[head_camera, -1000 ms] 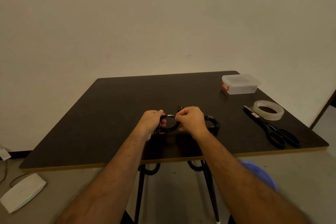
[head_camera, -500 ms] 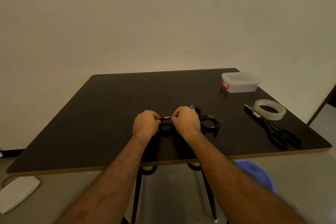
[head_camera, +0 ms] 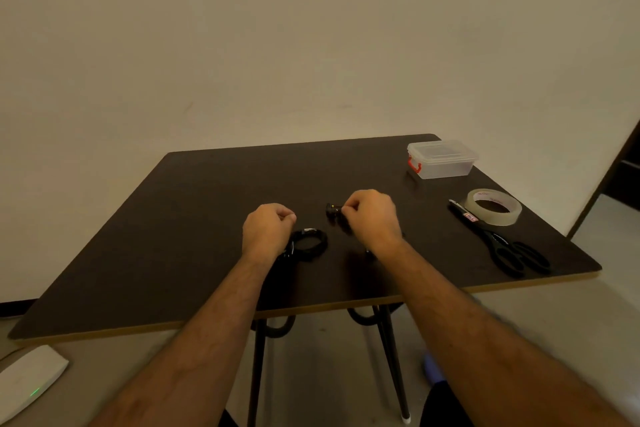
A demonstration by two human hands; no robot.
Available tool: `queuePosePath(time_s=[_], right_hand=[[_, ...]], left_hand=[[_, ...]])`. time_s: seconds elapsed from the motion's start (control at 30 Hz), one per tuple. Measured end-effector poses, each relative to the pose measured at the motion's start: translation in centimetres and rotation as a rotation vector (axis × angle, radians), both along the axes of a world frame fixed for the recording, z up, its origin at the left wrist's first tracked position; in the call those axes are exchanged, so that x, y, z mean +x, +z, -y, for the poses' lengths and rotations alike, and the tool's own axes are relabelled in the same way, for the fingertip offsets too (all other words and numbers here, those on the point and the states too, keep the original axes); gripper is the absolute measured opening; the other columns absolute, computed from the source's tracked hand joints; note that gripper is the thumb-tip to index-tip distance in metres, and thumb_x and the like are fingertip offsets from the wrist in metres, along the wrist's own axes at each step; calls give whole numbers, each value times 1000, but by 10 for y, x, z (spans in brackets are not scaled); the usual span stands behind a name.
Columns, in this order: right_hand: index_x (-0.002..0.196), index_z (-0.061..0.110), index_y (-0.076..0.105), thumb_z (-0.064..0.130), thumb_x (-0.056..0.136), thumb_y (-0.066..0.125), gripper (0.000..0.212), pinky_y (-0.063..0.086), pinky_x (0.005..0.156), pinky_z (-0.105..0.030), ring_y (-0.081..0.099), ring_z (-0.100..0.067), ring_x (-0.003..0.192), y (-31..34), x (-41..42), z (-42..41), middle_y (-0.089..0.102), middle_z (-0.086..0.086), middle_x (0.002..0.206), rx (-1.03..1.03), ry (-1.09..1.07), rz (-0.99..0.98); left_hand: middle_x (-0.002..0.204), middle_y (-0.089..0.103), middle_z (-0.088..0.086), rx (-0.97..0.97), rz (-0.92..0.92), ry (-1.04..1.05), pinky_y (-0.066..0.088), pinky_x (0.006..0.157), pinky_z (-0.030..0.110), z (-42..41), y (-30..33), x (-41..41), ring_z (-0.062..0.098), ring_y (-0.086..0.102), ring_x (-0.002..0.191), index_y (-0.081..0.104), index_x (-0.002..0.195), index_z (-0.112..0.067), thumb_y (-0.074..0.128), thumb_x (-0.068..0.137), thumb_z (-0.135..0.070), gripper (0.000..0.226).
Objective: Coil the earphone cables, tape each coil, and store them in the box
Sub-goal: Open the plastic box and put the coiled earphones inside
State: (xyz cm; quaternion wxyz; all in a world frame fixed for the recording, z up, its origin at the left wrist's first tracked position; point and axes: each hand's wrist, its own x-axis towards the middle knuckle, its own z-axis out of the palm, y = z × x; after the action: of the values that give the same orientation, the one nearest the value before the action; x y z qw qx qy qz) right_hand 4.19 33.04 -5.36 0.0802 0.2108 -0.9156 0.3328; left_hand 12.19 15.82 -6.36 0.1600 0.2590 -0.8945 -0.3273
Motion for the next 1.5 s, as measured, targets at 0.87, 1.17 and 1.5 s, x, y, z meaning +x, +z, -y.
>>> queuePosePath(time_s=[0.87, 1.17, 1.5], right_hand=[[110, 8, 69, 18, 93, 66, 19, 54, 90, -36, 61, -21, 89, 26, -238, -178, 68, -12, 108, -75, -381, 17], [136, 8, 50, 24, 99, 57, 42, 47, 100, -42, 57, -33, 118, 8, -300, -179, 55, -16, 136, -118, -424, 159], [113, 1, 62, 16, 91, 65, 26, 59, 85, -42, 64, -31, 97, 2, -293, -157, 63, -16, 108, -249, -410, 305]], left_hand=[[94, 63, 0, 225, -59, -236, 57, 90, 41, -150, 52, -245, 14, 67, 83, 61, 125, -12, 59, 98, -30, 33], [92, 62, 8, 362, 34, -132, 61, 80, 35, -169, 20, -325, 16, 66, 75, 58, 122, -5, 57, 99, -34, 37], [109, 67, 14, 538, 14, -151, 61, 63, 27, -139, 19, -319, 20, 70, 86, 61, 118, -4, 63, 95, -16, 26]])
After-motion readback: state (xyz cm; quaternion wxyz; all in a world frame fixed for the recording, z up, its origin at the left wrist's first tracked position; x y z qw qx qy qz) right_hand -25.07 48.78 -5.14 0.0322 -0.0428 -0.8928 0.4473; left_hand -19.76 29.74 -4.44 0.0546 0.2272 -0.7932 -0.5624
